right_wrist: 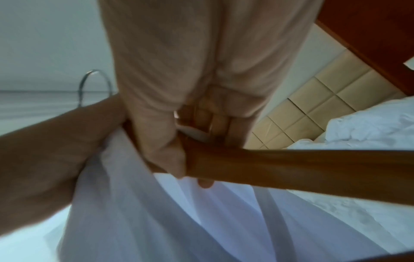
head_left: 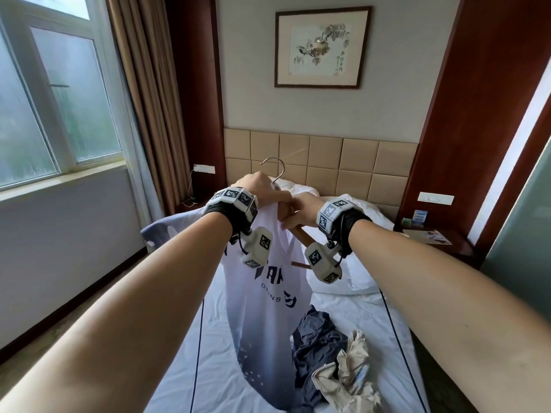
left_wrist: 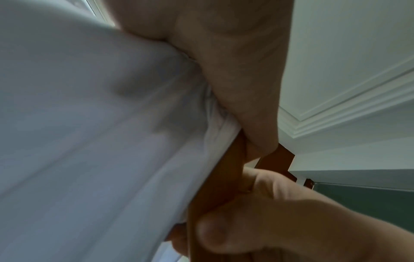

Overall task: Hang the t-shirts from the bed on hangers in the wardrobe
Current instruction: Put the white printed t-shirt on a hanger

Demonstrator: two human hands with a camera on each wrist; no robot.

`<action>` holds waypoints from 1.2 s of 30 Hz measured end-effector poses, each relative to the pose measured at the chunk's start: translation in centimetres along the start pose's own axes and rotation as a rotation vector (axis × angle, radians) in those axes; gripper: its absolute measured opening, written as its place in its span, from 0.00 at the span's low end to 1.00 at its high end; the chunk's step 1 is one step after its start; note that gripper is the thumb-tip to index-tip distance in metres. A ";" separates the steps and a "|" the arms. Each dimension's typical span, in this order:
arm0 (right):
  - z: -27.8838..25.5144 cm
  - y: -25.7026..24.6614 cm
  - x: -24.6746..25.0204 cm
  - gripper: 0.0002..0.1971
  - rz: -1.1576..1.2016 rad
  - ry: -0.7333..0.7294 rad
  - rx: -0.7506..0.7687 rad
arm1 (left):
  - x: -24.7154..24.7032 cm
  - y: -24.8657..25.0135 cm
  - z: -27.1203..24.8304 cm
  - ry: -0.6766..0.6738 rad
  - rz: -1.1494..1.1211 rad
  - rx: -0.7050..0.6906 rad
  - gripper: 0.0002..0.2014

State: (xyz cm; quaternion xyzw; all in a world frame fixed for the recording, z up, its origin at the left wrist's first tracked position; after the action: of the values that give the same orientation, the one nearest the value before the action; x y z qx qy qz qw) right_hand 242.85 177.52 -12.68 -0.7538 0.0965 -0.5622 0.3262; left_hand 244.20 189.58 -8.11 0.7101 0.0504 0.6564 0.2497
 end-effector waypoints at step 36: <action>-4.4 15.7 1.8 0.19 -0.319 0.193 -0.736 | 2.2 -1.0 -1.4 0.330 -0.097 -0.059 0.16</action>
State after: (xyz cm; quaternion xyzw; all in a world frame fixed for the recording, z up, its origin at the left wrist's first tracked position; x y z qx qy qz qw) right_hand 242.90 162.89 -19.99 -0.7694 0.2034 -0.6019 -0.0671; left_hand 243.37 191.77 -6.50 0.5816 0.1057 0.7525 0.2903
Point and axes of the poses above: each hand's wrist, its own z-axis towards the middle knuckle, its own x-axis out of the back of the hand, y = z × x, the point moved 8 cm from there along z, towards the middle knuckle, and after that the axes turned 15 degrees about -y, right-handed, at the moved point
